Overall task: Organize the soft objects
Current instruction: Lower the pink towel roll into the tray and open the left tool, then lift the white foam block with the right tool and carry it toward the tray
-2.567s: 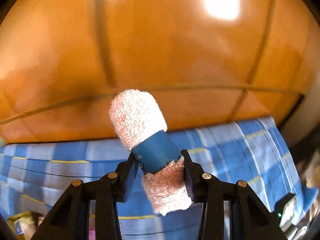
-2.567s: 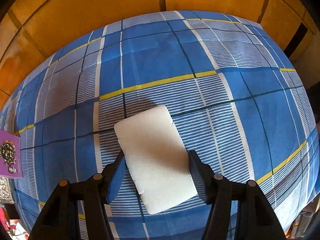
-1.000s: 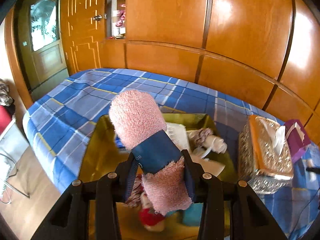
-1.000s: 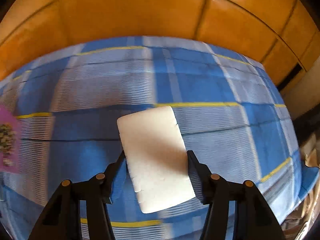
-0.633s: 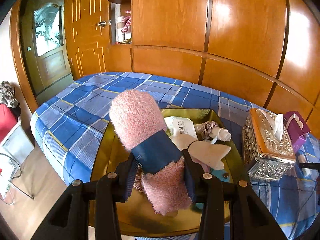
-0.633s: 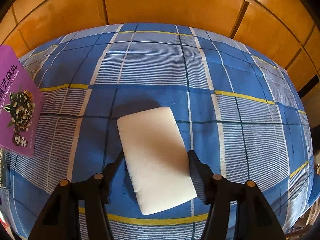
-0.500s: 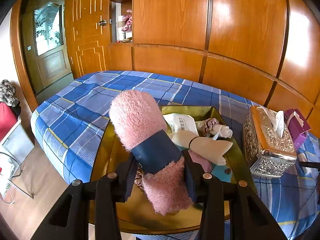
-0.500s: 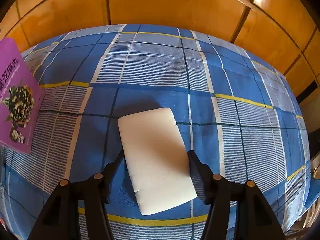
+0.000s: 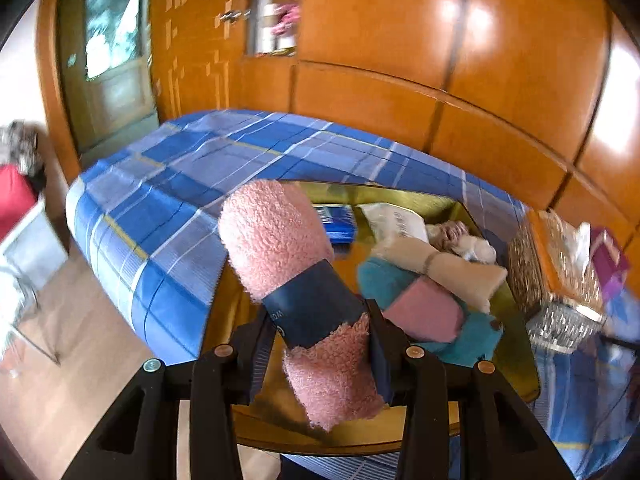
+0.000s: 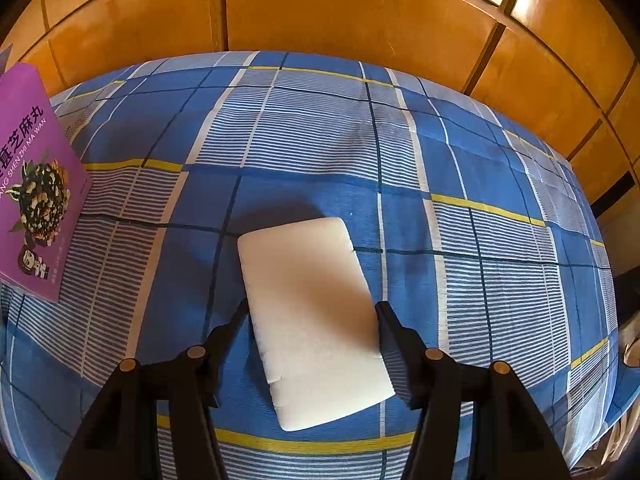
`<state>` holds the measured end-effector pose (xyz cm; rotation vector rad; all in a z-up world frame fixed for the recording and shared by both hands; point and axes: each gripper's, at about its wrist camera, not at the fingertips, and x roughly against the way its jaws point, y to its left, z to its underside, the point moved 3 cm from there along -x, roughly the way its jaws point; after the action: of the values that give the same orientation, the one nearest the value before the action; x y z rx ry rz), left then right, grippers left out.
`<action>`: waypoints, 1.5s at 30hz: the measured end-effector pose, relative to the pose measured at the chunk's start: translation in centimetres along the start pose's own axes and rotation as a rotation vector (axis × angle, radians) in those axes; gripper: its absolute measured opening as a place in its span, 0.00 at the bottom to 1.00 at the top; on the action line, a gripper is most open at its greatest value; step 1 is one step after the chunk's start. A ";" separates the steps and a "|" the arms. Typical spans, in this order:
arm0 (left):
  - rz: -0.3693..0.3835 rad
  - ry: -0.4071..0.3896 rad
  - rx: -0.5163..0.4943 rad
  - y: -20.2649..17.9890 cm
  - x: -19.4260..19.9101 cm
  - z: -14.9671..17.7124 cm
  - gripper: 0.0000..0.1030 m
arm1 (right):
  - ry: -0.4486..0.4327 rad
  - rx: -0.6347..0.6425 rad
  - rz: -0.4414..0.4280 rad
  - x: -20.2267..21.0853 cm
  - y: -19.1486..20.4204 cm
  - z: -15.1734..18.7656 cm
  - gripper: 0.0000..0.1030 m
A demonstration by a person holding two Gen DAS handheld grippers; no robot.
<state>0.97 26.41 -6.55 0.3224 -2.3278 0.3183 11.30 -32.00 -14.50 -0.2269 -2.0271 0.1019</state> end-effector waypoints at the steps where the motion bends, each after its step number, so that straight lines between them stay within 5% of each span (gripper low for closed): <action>1: 0.024 0.009 0.039 0.8 0.0 -0.3 0.42 | 0.000 0.001 0.001 0.0 0.0 0.0 0.58; 5: 0.139 0.051 0.168 3.2 -0.3 -1.1 0.42 | 0.001 0.008 0.007 0.1 0.1 0.0 0.58; 8: 0.199 0.082 0.152 2.9 -1.0 -1.3 0.42 | 0.001 0.012 0.010 0.2 0.1 0.0 0.58; 13: 0.127 0.170 0.001 0.2 -3.3 -0.6 0.42 | 0.004 0.022 0.013 0.3 0.2 -0.1 0.58; 18: 0.082 0.253 -0.042 -0.7 -5.8 1.1 0.48 | 0.005 0.023 0.013 0.3 0.1 -0.1 0.58; 25: 0.041 0.199 -0.043 0.0 -5.0 0.8 0.62 | 0.005 0.022 0.013 0.3 0.2 -0.1 0.58; 30: -0.062 0.116 -0.057 -0.2 -3.4 0.6 0.63 | 0.002 0.028 0.015 0.5 0.2 -0.1 0.58; 45: -0.071 -0.048 -0.163 -4.2 0.7 0.2 0.67 | -0.003 0.050 0.030 0.8 0.4 0.1 0.58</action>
<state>1.71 22.33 -5.68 0.3337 -2.3656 0.0858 10.94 -31.40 -13.88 -0.2262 -2.0216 0.1716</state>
